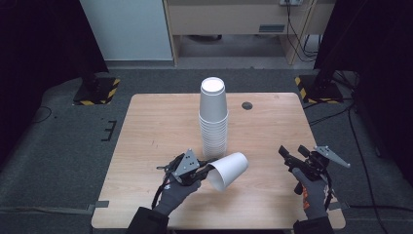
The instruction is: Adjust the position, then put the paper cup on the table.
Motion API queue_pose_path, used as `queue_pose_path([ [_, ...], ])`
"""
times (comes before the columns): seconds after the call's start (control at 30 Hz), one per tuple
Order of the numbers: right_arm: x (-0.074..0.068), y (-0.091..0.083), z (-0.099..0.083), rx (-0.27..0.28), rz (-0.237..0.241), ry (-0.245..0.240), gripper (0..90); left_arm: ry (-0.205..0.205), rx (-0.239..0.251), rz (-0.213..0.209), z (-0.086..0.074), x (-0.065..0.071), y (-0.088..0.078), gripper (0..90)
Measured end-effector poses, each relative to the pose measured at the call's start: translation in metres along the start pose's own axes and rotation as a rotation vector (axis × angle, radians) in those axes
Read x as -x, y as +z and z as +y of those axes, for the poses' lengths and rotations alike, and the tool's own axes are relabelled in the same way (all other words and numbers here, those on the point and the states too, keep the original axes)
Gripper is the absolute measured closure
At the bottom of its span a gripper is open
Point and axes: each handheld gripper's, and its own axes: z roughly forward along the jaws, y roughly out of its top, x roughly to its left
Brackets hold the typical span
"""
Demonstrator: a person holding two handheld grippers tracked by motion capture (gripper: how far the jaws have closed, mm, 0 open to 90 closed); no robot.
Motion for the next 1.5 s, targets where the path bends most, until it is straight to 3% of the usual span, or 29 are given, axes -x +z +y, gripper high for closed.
queue_pose_path([
  [0.5, 0.002, 0.004, -0.009, -0.063, -0.058, -0.105, 10.3, -0.029, -0.047, 0.065, -0.015, -0.018, -0.042, 86.7],
  [0.67, 0.004, 0.004, -0.011, -0.076, -0.065, -0.11, 10.2, -0.05, -0.056, 0.108, -0.021, -0.026, -0.059, 86.7],
  [1.1, 0.011, 0.011, -0.021, -0.17, -0.117, -0.215, 10.1, -0.097, -0.122, 0.235, -0.031, -0.053, -0.098, 86.8],
  [1.5, 0.006, 0.016, -0.026, -0.229, -0.11, -0.273, 10.0, -0.136, -0.193, 0.331, -0.028, -0.073, -0.132, 86.9],
])
